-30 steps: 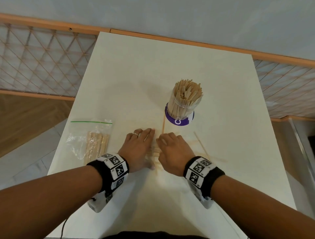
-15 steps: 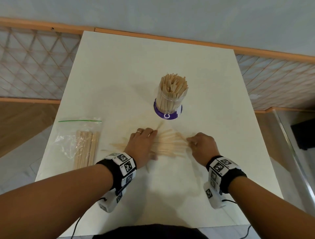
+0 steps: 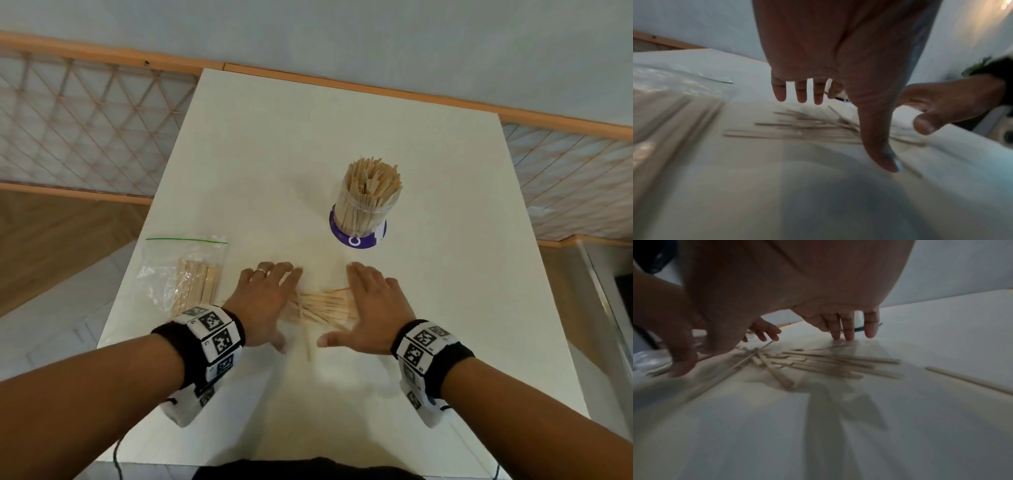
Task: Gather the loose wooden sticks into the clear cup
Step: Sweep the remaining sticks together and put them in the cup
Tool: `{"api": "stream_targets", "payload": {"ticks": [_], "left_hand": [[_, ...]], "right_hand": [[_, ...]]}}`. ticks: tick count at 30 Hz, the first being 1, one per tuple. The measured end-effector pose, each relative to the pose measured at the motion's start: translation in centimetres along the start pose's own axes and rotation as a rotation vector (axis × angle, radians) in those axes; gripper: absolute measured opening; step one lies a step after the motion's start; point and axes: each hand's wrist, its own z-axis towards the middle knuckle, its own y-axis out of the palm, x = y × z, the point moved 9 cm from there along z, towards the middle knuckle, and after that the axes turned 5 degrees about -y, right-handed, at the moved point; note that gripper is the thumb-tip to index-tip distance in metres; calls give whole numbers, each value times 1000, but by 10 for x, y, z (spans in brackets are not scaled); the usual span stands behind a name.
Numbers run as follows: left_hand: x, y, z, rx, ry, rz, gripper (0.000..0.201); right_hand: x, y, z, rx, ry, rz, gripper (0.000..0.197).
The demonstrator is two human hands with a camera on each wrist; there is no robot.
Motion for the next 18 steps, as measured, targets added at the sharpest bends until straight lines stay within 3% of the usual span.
{"api": "stream_targets", "payload": {"ticks": [2,6,11,13,18], "left_hand": [[-2,4,0,18,10,4,106],[9,-3,5,165,17,-172,52],[26,-1,15,195,5,-269,33],[30,-1,19,200,-1,-263,29],[30,-1,25,190,-6,-289,23]], "right_hand": [[-13,5,2,-10,-30,-99,134],[-29,11,5,66,-73,-128,84],[-20,7,11,49,-83,79,35],[-15,5,13,30,-90,119,30],[-20,8,9,-35,-123,79,45]]}}
